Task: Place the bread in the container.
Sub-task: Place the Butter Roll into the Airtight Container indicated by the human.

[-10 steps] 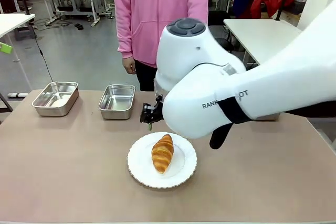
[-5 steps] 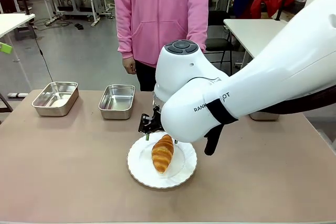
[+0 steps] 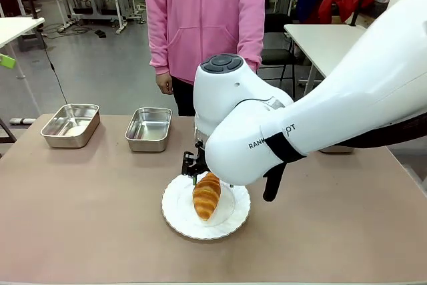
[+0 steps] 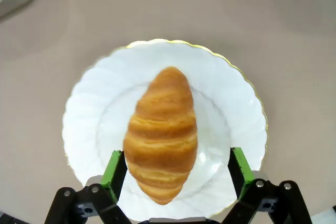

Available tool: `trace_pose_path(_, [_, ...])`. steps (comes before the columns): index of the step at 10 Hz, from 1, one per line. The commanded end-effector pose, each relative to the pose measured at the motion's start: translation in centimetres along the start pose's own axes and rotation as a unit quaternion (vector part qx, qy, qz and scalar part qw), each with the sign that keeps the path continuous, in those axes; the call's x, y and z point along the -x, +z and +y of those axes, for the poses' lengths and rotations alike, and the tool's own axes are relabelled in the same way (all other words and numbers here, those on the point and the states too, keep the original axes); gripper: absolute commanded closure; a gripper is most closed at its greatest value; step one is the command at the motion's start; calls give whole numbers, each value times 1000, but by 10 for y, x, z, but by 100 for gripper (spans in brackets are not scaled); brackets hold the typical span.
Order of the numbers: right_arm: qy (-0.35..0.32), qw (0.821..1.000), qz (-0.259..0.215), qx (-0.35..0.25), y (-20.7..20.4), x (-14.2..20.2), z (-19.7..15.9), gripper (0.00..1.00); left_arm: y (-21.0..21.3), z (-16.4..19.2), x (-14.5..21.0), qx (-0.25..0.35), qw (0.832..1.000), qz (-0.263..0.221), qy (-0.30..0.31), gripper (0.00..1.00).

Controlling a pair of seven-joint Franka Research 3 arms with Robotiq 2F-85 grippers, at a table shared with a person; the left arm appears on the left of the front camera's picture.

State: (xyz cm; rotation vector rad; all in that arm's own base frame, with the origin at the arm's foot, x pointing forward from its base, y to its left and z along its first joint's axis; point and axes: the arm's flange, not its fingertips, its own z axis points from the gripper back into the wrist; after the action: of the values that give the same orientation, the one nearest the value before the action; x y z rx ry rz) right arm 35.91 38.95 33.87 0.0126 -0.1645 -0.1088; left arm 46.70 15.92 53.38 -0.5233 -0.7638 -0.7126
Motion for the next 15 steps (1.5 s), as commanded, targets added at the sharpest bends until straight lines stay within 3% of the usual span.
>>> trace_pose_path(1, [-36,999,-1,26,-8,1,13,0,2,-1,-1,1,1000,-4,-7,0])
trace_pose_path(4, [-42,999,-10,-3,-25,3,18,0,2,-1,-1,1,1000,-4,-7,0])
trace_pose_path(8, [-47,998,-35,-39,-11,11,17,0,2,-1,-1,1,1000,-4,-7,0])
trace_pose_path(11, [-41,998,-40,-36,-5,17,23,0,2,-1,-1,1,1000,-4,-7,0])
trace_pose_path(15, [-47,999,-10,-14,-25,8,19,0,2,-1,-1,1,1000,-4,-7,0])
